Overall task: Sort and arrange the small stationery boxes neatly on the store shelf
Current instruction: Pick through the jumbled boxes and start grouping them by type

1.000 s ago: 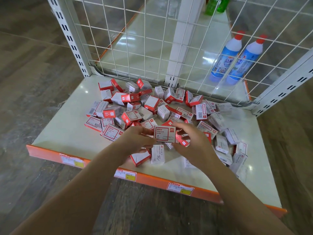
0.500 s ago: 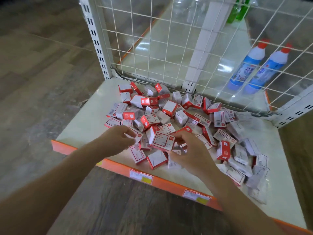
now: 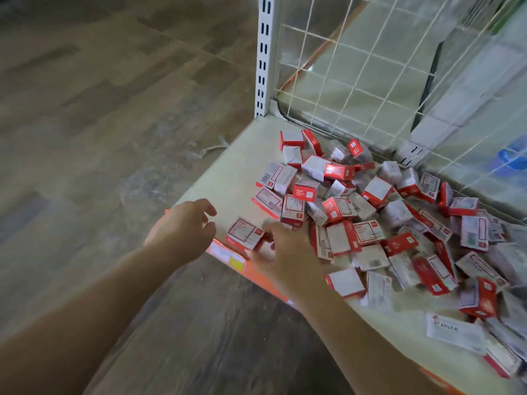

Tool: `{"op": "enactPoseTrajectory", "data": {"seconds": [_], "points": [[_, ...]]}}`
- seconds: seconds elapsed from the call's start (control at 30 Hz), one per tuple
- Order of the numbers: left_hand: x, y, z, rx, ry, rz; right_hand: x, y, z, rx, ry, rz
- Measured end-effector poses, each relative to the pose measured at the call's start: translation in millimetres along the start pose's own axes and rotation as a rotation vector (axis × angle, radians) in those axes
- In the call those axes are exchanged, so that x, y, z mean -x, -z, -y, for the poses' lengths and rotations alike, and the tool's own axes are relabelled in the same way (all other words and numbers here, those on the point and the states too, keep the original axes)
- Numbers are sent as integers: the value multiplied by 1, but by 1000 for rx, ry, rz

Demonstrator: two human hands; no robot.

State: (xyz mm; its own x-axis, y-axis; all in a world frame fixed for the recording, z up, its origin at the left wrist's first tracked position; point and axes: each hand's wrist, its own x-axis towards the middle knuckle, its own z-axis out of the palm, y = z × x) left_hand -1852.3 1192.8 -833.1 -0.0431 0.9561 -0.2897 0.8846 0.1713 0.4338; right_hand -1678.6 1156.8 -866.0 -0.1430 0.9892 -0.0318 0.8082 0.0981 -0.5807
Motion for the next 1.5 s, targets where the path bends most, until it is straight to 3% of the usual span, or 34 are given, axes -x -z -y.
{"op": "enactPoseTrajectory", "data": {"seconds": [0.23, 0.4, 0.47, 0.73, 0.9, 1.13, 1.33, 1.5], "points": [[-3, 2, 20, 11, 3, 32, -17, -31, 3, 36, -34, 61], [-4, 0, 17, 6, -32, 90, -24, -44, 4, 155, 31, 5], [-5, -3, 13, -4, -56, 113, -24, -42, 3, 120, 0, 96], [-10, -9, 5, -154, -183, 176, -20, -34, -3, -3, -24, 139], [-5, -14, 6, -268, -260, 229, -5, -17, -6, -108, -34, 29], [-5, -16, 0, -485, -320, 214, 0, -4, -30, -92, -116, -301], [-1, -20, -6, -427, -235, 197, -5, -2, -41, -71, -220, -112], [9, -28, -19, -196, -183, 169, 3, 14, -36, -219, -218, -134]]}}
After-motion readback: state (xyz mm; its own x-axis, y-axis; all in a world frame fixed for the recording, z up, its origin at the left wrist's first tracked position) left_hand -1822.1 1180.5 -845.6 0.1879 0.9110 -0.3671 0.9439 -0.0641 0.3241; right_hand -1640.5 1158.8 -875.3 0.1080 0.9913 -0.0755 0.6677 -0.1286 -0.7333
